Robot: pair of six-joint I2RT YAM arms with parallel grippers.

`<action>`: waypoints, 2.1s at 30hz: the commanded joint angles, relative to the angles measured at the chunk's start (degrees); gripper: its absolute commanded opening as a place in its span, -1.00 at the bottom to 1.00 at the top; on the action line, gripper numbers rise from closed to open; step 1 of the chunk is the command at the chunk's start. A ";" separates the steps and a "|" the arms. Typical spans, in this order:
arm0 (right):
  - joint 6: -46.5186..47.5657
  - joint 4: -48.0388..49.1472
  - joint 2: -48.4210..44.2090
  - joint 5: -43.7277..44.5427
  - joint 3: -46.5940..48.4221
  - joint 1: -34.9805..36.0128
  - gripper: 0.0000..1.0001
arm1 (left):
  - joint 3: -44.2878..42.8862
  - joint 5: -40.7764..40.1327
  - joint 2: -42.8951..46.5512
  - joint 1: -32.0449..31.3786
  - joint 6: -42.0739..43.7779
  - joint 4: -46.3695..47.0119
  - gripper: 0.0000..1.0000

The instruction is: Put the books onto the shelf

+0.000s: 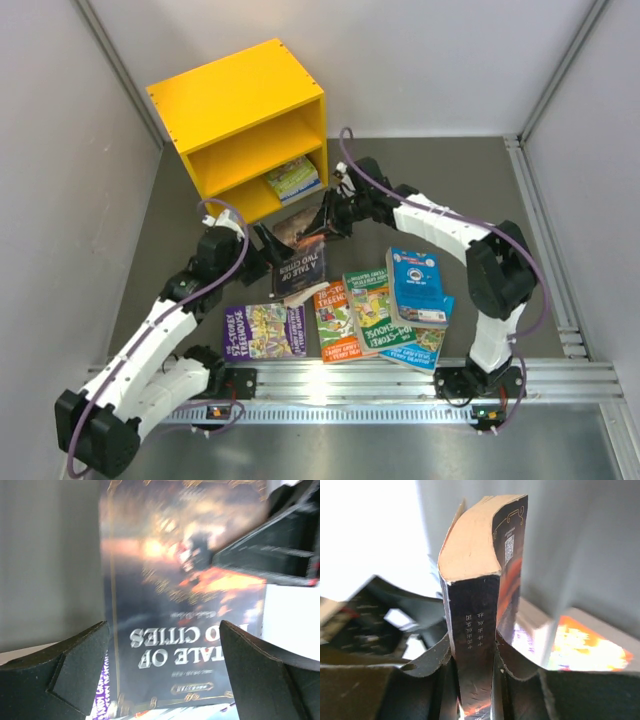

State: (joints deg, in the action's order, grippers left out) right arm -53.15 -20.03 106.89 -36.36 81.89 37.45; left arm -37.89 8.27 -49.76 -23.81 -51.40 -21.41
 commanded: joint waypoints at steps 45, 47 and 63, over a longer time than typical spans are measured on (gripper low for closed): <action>-71.40 103.88 -9.16 -2.31 -29.15 2.98 -0.89 | -0.95 -3.26 16.45 0.70 -22.00 7.81 -1.00; -70.87 103.01 -9.51 -3.10 -29.41 2.80 -0.47 | -3.23 -5.54 15.92 0.70 -21.03 5.08 -1.00; -57.34 73.59 -23.65 -2.84 -29.86 2.89 0.99 | -17.92 -27.69 7.48 0.52 -17.16 -19.19 -1.00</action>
State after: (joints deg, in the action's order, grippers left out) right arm -111.87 54.65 90.50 -39.13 49.19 39.97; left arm -54.19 -6.63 -40.97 -24.18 -71.94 -34.15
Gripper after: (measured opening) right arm 0.996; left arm 0.304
